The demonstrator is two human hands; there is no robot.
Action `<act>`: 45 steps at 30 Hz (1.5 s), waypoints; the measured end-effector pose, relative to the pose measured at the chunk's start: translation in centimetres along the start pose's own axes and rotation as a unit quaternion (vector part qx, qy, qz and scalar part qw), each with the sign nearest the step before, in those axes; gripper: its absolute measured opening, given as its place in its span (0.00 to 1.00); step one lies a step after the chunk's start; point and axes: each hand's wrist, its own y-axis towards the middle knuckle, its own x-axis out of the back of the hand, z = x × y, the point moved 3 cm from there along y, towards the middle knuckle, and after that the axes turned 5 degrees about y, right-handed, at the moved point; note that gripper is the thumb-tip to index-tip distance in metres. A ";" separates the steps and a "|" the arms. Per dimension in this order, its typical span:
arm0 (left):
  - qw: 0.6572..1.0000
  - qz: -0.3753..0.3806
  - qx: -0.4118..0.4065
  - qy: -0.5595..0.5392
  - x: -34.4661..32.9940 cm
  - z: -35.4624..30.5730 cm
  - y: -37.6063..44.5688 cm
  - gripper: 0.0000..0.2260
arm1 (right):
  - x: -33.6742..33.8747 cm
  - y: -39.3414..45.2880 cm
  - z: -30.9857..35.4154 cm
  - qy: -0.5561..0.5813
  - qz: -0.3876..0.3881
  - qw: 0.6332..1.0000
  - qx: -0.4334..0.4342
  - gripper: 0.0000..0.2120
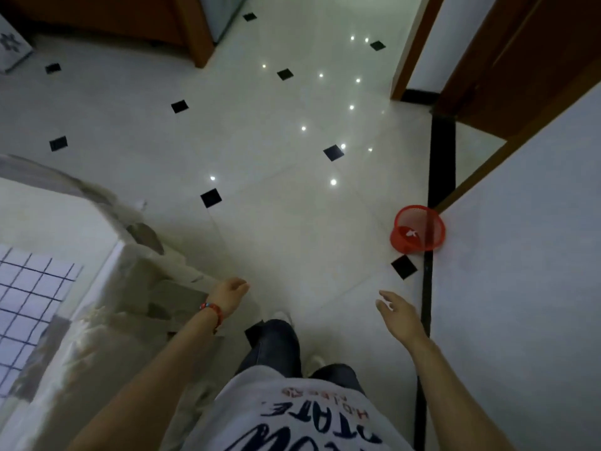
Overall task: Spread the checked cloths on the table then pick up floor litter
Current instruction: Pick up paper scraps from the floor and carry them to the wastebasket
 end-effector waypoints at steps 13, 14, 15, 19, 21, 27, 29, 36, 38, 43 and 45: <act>0.981 0.023 0.134 -0.141 4.7 -2.1 11.7 0.10 | 0.1 14.5 10.1 -0.028 0.045 0.998 -0.043 0.18; 0.979 0.024 0.136 -0.150 5.5 -2.6 12.8 0.10 | 0.1 15.8 11.3 -0.031 0.048 0.997 -0.043 0.17; 0.977 0.018 0.138 -0.161 6.5 -3.2 13.8 0.12 | 0.2 17.1 12.6 -0.036 0.050 0.997 -0.042 0.17; 0.968 -0.017 0.154 -0.199 10.3 -5.6 17.7 0.14 | 0.2 21.9 17.5 -0.090 0.080 0.993 -0.017 0.18; 0.961 -0.029 0.163 -0.220 11.8 -6.6 19.5 0.14 | 0.3 24.6 19.9 -0.112 0.099 0.989 -0.008 0.18; 0.922 -0.083 0.229 -0.301 14.3 -7.7 24.0 0.15 | 0.0 35.4 29.3 -0.197 0.182 0.962 0.053 0.18; 0.896 -0.108 0.265 -0.339 14.4 -7.8 24.6 0.15 | -0.5 38.9 33.2 -0.236 0.219 0.943 0.081 0.18; 0.798 -0.168 0.340 -0.469 13.8 -9.9 25.2 0.12 | -5.1 46.2 46.7 -0.346 0.304 0.873 0.161 0.19; 0.763 -0.181 0.361 -0.505 13.9 -9.9 25.6 0.08 | -7.7 47.1 49.8 -0.358 0.325 0.857 0.179 0.18; 0.698 -0.209 0.414 -0.545 15.6 -7.2 28.1 0.07 | -15.6 49.1 57.2 -0.382 0.366 0.821 0.216 0.18; 0.686 -0.212 0.419 -0.555 17.5 -5.8 30.0 0.07 | -19.0 50.1 60.4 -0.386 0.371 0.813 0.229 0.17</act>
